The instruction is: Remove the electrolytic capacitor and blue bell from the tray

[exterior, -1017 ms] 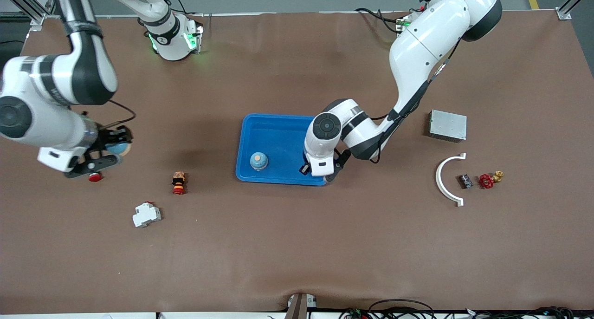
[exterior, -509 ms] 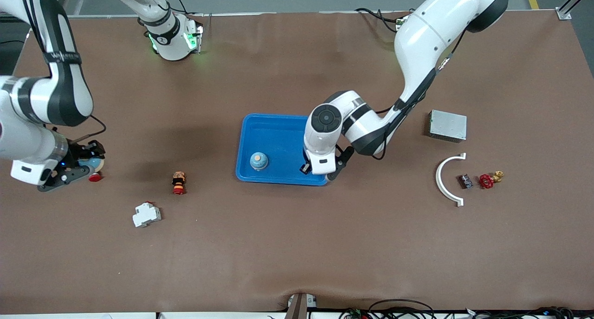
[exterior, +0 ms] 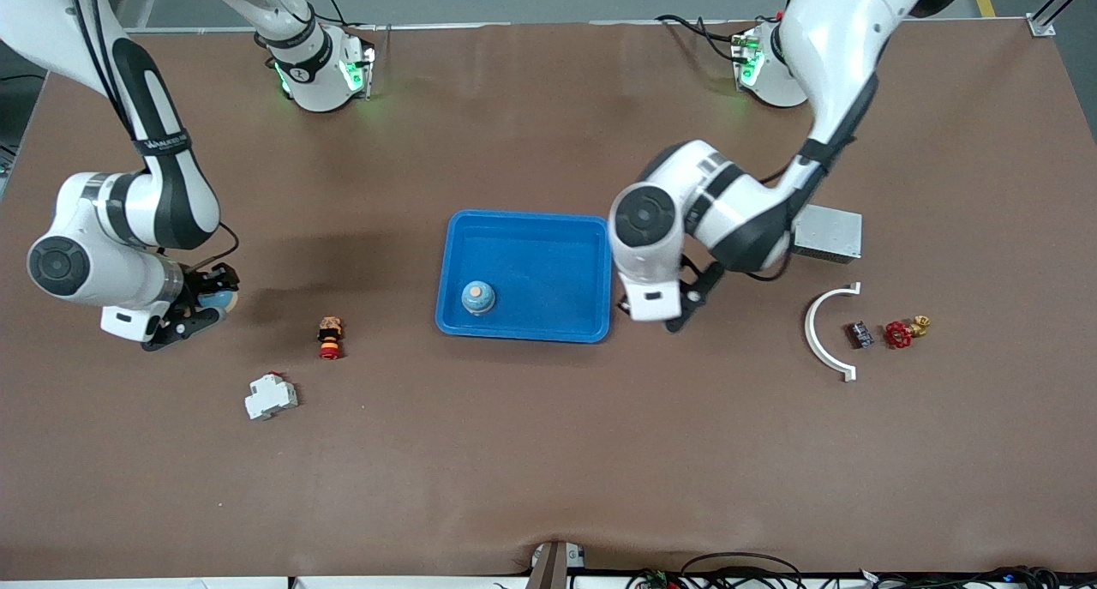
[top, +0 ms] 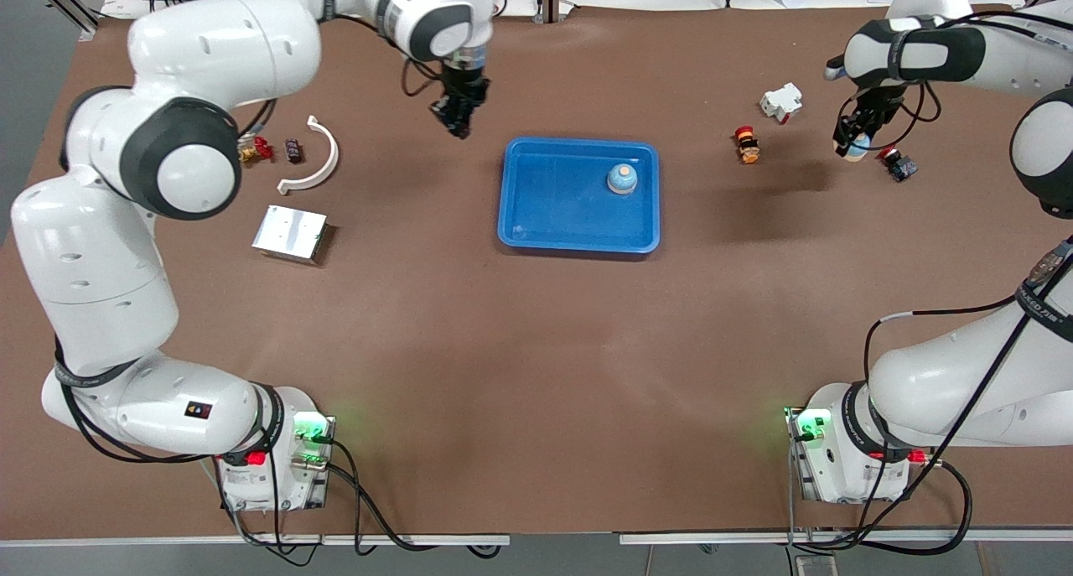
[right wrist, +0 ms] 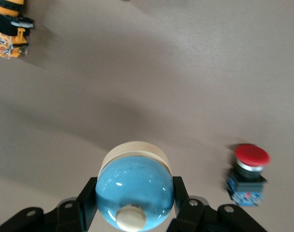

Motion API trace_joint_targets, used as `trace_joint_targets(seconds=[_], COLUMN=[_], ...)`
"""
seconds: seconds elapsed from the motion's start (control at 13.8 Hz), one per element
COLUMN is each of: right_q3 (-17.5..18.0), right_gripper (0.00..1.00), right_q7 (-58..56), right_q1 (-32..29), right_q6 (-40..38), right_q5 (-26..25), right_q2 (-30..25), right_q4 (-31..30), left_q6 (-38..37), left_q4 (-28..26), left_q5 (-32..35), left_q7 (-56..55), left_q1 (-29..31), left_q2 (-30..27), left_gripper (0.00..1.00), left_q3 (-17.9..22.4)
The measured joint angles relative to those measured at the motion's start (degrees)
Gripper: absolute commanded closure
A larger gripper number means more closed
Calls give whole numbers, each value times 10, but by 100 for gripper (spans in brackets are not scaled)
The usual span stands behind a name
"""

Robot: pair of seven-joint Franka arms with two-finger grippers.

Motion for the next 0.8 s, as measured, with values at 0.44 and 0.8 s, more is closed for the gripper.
trace_joint_targets(seconds=[0.44, 0.8], right_q3=[1, 5], right_gripper=[85, 85], right_q7=[1, 36], right_q1=[0, 13], right_q6=[34, 42], right_q5=[24, 29], right_q2=[33, 49], right_q4=[-10, -10], left_q6=[74, 182], left_q4=[-113, -196], left_q5=[0, 0], left_q7=[70, 108], left_q1=[130, 211], left_q2=[-12, -15], left_gripper=[100, 100], left_q3=[-2, -4])
